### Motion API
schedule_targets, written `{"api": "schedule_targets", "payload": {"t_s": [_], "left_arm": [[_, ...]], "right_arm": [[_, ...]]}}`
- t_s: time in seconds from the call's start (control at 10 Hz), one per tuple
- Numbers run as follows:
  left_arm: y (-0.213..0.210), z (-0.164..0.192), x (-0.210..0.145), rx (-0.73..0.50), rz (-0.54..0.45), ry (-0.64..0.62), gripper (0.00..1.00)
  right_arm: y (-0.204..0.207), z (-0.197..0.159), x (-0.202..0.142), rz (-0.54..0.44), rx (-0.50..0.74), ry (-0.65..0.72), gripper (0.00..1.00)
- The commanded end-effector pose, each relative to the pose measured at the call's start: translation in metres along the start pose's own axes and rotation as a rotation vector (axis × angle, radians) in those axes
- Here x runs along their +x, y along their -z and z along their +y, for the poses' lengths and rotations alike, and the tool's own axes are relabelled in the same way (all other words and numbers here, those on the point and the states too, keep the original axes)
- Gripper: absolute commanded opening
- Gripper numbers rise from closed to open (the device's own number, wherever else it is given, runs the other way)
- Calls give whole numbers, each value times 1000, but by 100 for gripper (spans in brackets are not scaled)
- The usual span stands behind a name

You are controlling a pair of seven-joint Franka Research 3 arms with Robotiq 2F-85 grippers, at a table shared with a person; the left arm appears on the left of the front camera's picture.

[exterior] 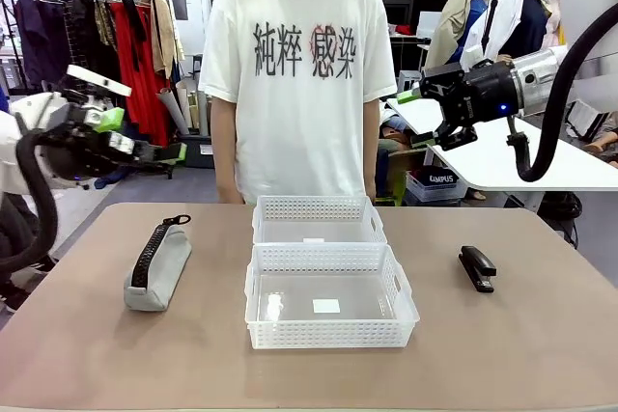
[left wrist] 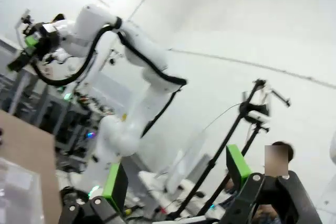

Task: Distribute items into two baskets.
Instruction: Pick up the Pencil pouch that the person points to.

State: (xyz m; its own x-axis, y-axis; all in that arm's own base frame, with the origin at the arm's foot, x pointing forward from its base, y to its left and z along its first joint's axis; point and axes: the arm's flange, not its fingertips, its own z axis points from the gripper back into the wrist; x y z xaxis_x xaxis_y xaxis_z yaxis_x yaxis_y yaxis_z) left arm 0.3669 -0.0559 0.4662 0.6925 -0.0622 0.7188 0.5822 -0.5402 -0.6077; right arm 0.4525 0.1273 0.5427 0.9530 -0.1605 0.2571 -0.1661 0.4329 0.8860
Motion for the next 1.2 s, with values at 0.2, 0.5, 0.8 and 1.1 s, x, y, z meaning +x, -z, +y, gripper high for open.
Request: {"api": "schedule_targets", "payload": {"t_s": [0.2, 0.5, 0.8, 1.1], "left_arm": [[-37, -31, 19, -105, -53, -163, 100], [31, 14, 0, -118, -23, -122, 100], [31, 14, 0, -118, -23, -122, 100], [31, 14, 0, -118, -23, -122, 100]], "right_arm": [[-4, 5, 11, -18, 67, 61, 100], [-5, 7, 10, 18, 92, 55, 100], [-5, 1, 4, -2, 50, 44, 100], [-5, 1, 4, -2, 50, 44, 100]]}}
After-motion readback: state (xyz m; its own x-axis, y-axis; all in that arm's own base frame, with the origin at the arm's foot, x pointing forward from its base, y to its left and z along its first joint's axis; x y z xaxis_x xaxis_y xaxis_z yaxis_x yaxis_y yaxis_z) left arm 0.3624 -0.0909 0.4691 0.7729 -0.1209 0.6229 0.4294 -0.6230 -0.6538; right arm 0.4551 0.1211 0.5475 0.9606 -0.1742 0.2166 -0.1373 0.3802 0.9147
